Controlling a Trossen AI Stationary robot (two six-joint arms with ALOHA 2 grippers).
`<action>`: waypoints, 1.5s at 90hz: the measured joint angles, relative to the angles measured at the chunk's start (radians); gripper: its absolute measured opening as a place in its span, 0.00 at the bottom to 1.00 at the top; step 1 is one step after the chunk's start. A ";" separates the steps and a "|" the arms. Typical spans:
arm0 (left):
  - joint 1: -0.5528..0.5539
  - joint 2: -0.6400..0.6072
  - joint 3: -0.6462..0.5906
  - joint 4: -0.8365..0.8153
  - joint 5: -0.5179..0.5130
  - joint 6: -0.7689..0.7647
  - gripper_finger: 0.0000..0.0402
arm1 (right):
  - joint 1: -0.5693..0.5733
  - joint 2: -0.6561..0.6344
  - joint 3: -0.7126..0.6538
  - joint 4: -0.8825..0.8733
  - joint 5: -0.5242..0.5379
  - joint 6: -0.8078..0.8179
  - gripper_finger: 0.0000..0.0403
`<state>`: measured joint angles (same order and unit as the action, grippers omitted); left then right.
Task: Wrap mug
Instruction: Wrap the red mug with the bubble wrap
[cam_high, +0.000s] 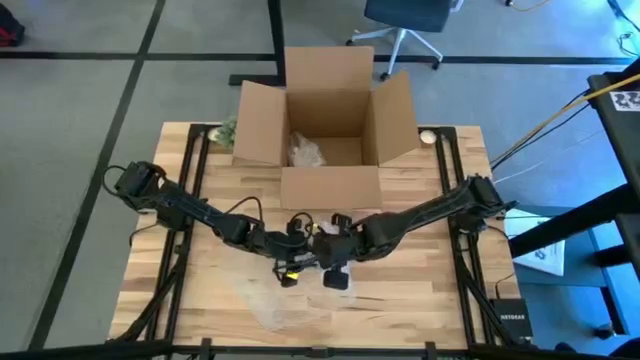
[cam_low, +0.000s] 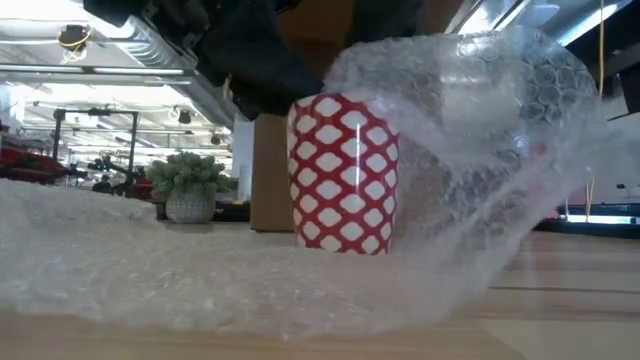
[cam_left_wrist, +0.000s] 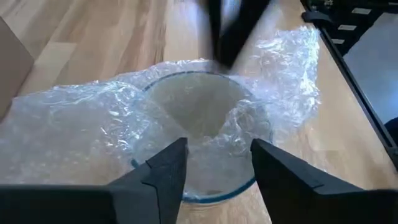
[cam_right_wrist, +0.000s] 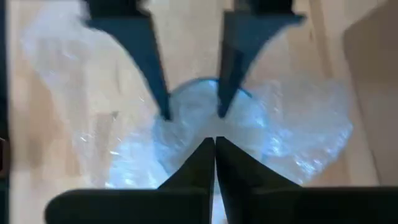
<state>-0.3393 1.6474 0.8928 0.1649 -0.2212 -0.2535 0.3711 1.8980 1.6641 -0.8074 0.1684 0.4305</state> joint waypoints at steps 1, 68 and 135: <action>0.000 0.000 0.000 0.000 0.000 0.000 0.41 | 0.002 0.000 -0.004 0.007 0.000 0.001 0.00; -0.001 -0.005 0.005 0.023 0.006 -0.005 0.41 | -0.023 0.083 -0.073 0.119 -0.016 -0.034 0.00; 0.000 -0.001 0.000 0.003 0.005 -0.002 0.41 | -0.085 -0.055 -0.225 0.099 0.216 0.023 0.00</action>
<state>-0.3397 1.6466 0.8932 0.1682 -0.2157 -0.2551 0.2861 1.8434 1.4391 -0.7085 0.3847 0.4538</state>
